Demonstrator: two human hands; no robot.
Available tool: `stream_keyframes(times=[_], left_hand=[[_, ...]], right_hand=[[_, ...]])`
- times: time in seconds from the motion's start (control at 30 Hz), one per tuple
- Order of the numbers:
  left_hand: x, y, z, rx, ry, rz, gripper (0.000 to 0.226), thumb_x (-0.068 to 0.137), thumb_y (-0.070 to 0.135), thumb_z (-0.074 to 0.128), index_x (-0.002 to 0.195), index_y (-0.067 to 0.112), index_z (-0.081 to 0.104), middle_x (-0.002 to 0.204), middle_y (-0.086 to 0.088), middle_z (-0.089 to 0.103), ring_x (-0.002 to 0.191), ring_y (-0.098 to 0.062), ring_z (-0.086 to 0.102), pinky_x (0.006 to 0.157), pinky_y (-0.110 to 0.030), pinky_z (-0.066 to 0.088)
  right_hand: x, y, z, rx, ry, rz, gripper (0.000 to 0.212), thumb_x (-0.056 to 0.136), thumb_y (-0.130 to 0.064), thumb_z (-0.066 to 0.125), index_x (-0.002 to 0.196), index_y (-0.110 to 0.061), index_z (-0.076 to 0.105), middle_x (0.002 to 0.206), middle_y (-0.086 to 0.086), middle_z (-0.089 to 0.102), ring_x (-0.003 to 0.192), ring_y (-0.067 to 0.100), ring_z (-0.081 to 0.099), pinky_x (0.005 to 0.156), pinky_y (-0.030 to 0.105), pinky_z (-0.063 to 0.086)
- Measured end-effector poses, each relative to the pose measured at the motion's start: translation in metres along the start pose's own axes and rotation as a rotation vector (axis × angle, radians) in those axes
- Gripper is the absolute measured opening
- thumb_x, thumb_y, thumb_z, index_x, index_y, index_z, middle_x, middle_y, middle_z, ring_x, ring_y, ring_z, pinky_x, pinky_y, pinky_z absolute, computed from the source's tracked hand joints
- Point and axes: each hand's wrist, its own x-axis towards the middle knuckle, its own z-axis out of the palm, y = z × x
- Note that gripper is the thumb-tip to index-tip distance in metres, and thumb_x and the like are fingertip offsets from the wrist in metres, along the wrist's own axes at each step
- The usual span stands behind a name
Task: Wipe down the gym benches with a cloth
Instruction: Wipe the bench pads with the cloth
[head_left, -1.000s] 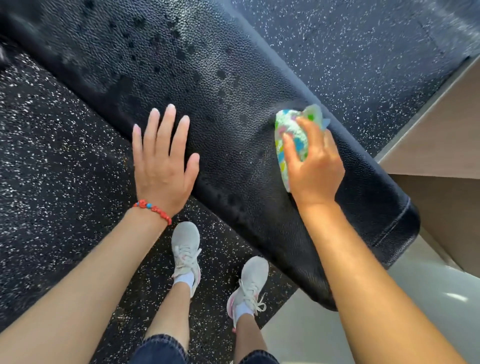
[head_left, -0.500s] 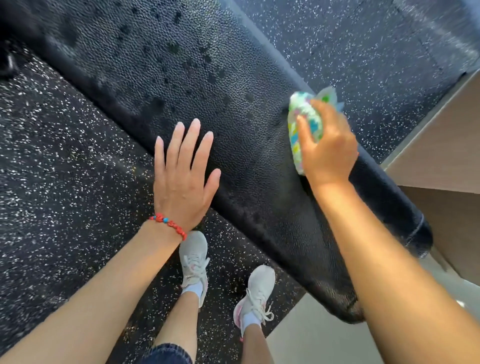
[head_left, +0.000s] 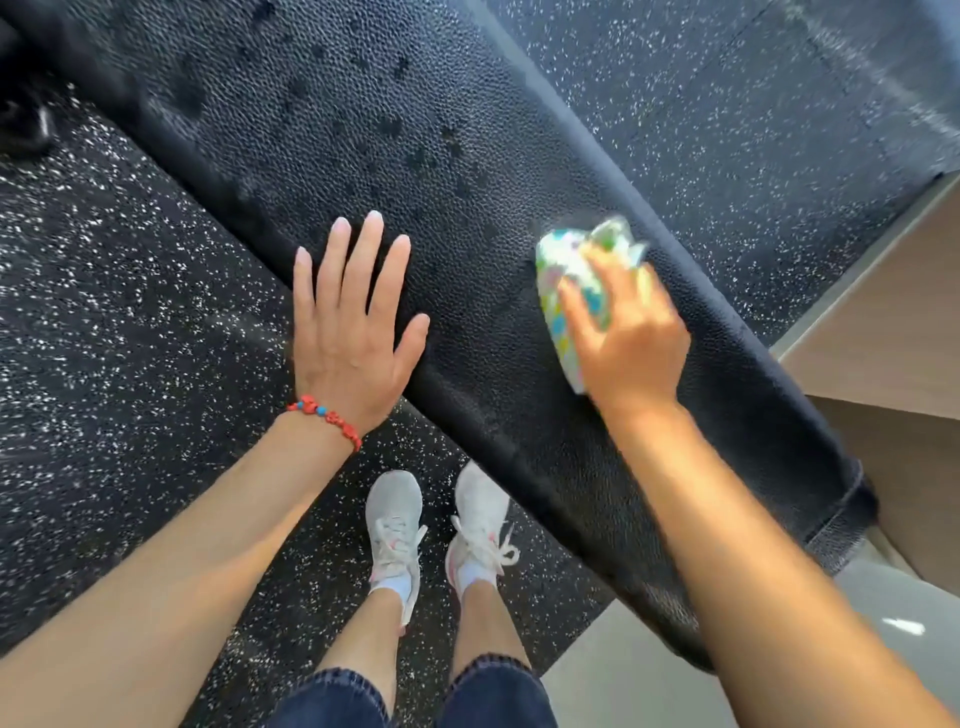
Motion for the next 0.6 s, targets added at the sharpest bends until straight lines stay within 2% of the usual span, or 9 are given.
stream_keyframes(times=[0.1,0.17,0.23,0.33,0.43,0.47,0.5,0.6], left_hand=[[0.001,0.000,0.000,-0.007,0.000,0.001,0.054,0.096,0.036,0.037,0.141,0.006,0.036,0.148,-0.018,0.033,0.137,-0.036,0.025,0.112,-0.054,0.013],[0.002,0.000,-0.001,-0.005,-0.004,-0.004,0.054,0.096,0.035,0.038,0.141,0.006,0.036,0.148,-0.018,0.033,0.137,-0.036,0.025,0.112,-0.054,0.013],[0.003,0.001,-0.002,-0.003,-0.015,-0.003,0.054,0.095,0.034,0.039,0.141,0.006,0.036,0.148,-0.019,0.033,0.137,-0.036,0.025,0.111,-0.055,0.015],[0.003,0.001,-0.004,-0.003,-0.035,-0.009,0.055,0.093,0.033,0.042,0.140,0.005,0.037,0.148,-0.019,0.033,0.137,-0.036,0.024,0.111,-0.056,0.016],[0.003,0.002,-0.009,0.003,-0.069,-0.013,0.056,0.092,0.032,0.042,0.141,0.006,0.037,0.149,-0.018,0.032,0.138,-0.035,0.024,0.111,-0.054,0.016],[0.004,0.002,-0.010,0.009,-0.074,-0.017,0.055,0.092,0.032,0.042,0.140,0.006,0.037,0.149,-0.018,0.032,0.138,-0.035,0.024,0.111,-0.054,0.016],[0.004,0.002,-0.011,0.013,-0.076,-0.019,0.055,0.092,0.032,0.042,0.140,0.006,0.037,0.149,-0.018,0.032,0.138,-0.035,0.025,0.111,-0.054,0.016],[0.006,0.003,-0.012,0.000,-0.072,-0.023,0.053,0.093,0.032,0.041,0.140,0.007,0.037,0.148,-0.018,0.033,0.137,-0.035,0.026,0.111,-0.054,0.017]], right_hand=[[0.039,0.001,0.004,0.092,0.008,0.258,0.033,0.087,-0.035,0.055,0.113,-0.018,0.064,0.097,0.015,0.066,0.086,0.033,0.063,0.065,0.036,0.047],[0.034,-0.010,0.005,0.079,0.029,0.270,0.032,0.087,-0.034,0.055,0.112,-0.017,0.065,0.096,0.015,0.066,0.085,0.032,0.064,0.064,0.035,0.048],[0.006,-0.029,0.006,0.066,0.033,0.126,0.030,0.086,-0.034,0.055,0.107,-0.016,0.067,0.086,0.013,0.065,0.074,0.029,0.063,0.059,0.033,0.047],[-0.027,-0.049,0.004,0.146,-0.097,-0.121,0.027,0.090,-0.038,0.052,0.107,-0.019,0.063,0.074,0.008,0.060,0.063,0.025,0.057,0.054,0.032,0.044],[-0.008,-0.033,0.003,0.126,-0.102,-0.324,0.029,0.091,-0.038,0.050,0.102,-0.017,0.067,0.068,0.008,0.058,0.059,0.026,0.057,0.047,0.033,0.046],[0.006,-0.026,0.005,0.083,-0.071,-0.337,0.030,0.091,-0.039,0.050,0.101,-0.017,0.069,0.068,0.008,0.059,0.059,0.026,0.057,0.045,0.033,0.046],[0.022,-0.018,0.010,0.043,-0.033,-0.299,0.031,0.091,-0.039,0.050,0.102,-0.017,0.069,0.068,0.009,0.060,0.059,0.027,0.059,0.045,0.033,0.046],[0.064,-0.008,0.018,0.049,0.026,-0.026,0.029,0.085,-0.035,0.056,0.105,-0.018,0.068,0.077,0.012,0.064,0.067,0.030,0.064,0.049,0.032,0.049]])
